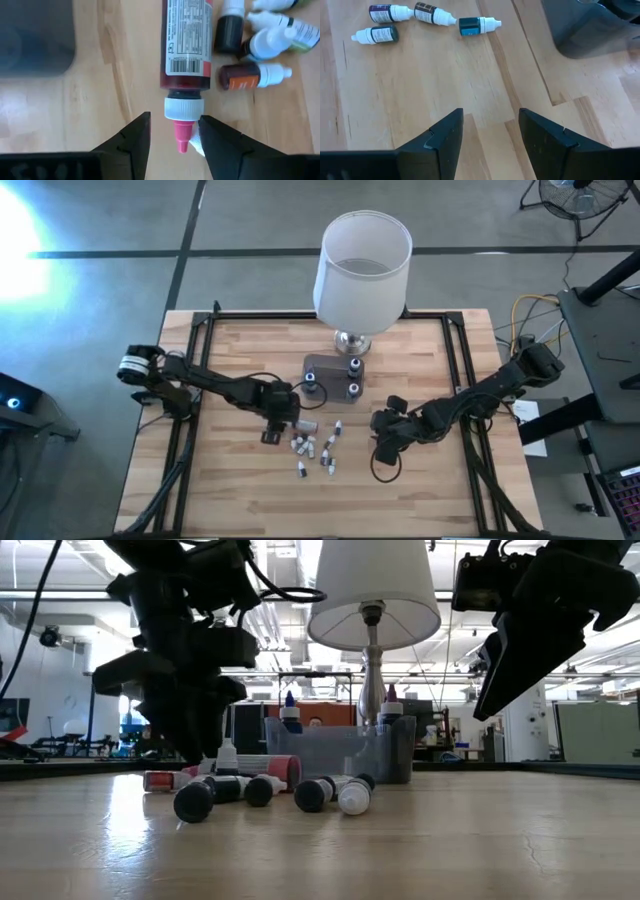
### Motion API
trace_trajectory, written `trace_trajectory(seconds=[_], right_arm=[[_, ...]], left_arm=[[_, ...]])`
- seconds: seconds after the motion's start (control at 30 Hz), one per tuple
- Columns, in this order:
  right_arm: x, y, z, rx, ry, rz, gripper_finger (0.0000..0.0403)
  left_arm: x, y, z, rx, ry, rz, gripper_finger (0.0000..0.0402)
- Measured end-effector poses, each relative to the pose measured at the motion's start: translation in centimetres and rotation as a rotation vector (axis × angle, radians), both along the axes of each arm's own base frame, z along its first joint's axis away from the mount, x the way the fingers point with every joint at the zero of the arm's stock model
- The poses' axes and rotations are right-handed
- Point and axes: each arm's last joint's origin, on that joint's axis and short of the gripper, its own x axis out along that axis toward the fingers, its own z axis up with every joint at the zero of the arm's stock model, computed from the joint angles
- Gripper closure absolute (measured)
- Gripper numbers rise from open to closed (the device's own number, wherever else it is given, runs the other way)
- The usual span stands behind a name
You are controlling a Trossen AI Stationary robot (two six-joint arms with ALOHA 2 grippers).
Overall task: Pick & Place food coloring
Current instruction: Put the big red food coloring bottle into the black bin
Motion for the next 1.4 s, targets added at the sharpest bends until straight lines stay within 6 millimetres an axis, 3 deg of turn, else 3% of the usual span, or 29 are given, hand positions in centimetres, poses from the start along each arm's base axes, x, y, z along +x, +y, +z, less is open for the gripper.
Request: trace_trajectory(seconds=[0.73,0.97,1.2,1.4], right_arm=[[0.5,-1.5,0.0,-0.004,0.002,-0.057,0.0218],[0.5,-1.5,0.0,-0.002,0.003,-0.059,0.0218],[0.4,-1.6,-0.2,-0.005,0.011,-0.059,0.0218],[0.2,-1.6,-0.5,-0.010,0.021,-0.058,0.0218]], left_arm=[[1.3,-0.4,-1.9,-0.123,-0.008,0.047,0.0259],[1.1,-0.4,-1.8,-0.120,0.006,0.051,0.0310],[0.5,-0.1,2.4,-0.037,0.073,0.056,0.0328],[-2.2,0.7,8.5,0.096,0.409,0.035,0.0328]])
